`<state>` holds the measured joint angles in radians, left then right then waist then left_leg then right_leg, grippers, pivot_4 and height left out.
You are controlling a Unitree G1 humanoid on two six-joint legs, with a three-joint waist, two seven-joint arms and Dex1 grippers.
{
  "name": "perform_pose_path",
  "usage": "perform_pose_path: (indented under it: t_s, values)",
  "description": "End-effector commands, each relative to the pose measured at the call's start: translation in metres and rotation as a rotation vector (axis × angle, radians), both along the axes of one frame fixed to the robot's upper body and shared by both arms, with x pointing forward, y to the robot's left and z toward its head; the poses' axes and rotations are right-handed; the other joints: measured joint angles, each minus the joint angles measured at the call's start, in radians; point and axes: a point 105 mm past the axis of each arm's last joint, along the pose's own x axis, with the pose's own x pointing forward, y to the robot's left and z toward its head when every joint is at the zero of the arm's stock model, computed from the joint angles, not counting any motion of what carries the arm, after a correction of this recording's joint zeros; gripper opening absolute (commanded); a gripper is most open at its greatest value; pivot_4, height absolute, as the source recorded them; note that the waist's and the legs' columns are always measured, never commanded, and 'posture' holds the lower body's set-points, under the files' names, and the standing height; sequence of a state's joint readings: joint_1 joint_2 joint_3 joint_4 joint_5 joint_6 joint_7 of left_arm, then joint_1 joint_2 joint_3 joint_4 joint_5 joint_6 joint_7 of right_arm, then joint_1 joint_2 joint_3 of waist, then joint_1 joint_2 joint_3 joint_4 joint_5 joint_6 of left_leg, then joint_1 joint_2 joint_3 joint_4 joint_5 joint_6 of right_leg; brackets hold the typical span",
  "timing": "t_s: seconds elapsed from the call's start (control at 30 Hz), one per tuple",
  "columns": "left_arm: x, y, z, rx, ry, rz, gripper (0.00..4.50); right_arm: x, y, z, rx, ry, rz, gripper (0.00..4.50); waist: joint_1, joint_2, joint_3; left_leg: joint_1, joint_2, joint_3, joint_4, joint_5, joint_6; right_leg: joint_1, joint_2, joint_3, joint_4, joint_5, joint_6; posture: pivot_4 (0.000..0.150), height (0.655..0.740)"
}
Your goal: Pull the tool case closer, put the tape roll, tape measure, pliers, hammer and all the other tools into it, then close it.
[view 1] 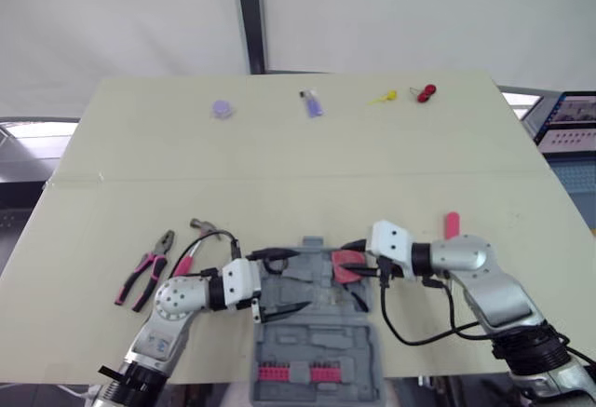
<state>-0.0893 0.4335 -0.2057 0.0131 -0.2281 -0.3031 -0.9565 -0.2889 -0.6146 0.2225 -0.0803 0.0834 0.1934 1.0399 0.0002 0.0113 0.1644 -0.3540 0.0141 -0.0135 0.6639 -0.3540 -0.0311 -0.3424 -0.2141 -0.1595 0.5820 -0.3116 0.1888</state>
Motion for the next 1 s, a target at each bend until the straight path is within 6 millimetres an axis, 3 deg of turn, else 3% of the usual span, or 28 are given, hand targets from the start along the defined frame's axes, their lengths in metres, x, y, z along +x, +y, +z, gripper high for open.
perform_pose_path:
  t_s: [0.03,0.47,0.63,0.87,1.0]
  values:
    - [-0.001,0.002,0.006,-0.009,-0.021,0.004,4.50,0.000,-0.001,0.001,0.027,-0.020,0.009,1.70,-0.001,0.000,0.000,0.000,0.000,0.000,0.000,0.000,0.000,0.000,0.000,0.000,0.000,0.000,0.000,0.150,0.7400]
    - [-0.002,0.006,0.005,-0.002,-0.018,0.018,4.50,-0.012,-0.012,-0.051,-0.007,0.088,0.002,1.70,0.001,-0.002,-0.002,0.002,0.000,0.000,0.000,0.000,0.000,0.002,0.000,0.000,0.000,0.000,0.000,0.150,0.7400]
    - [-0.003,0.008,0.006,0.000,-0.015,0.022,4.50,-0.012,-0.008,-0.060,0.075,0.150,-0.029,1.70,-0.002,-0.003,-0.003,0.003,0.000,0.000,0.000,0.000,0.000,0.003,0.000,0.000,0.000,0.000,0.000,0.150,0.7400]
    - [-0.004,0.010,0.006,0.005,-0.010,0.024,4.50,-0.023,-0.009,-0.087,0.048,0.208,-0.018,1.70,-0.002,-0.005,-0.006,0.004,0.001,0.000,0.000,0.000,0.000,0.004,0.000,0.000,0.000,0.000,0.000,0.150,0.7400]
    - [-0.004,0.010,0.006,0.005,-0.009,0.026,4.50,-0.024,-0.008,-0.088,0.062,0.214,-0.009,1.70,-0.002,-0.010,-0.014,0.004,0.001,0.000,-0.001,0.000,0.000,0.004,0.000,0.000,0.000,0.000,0.000,0.150,0.7400]
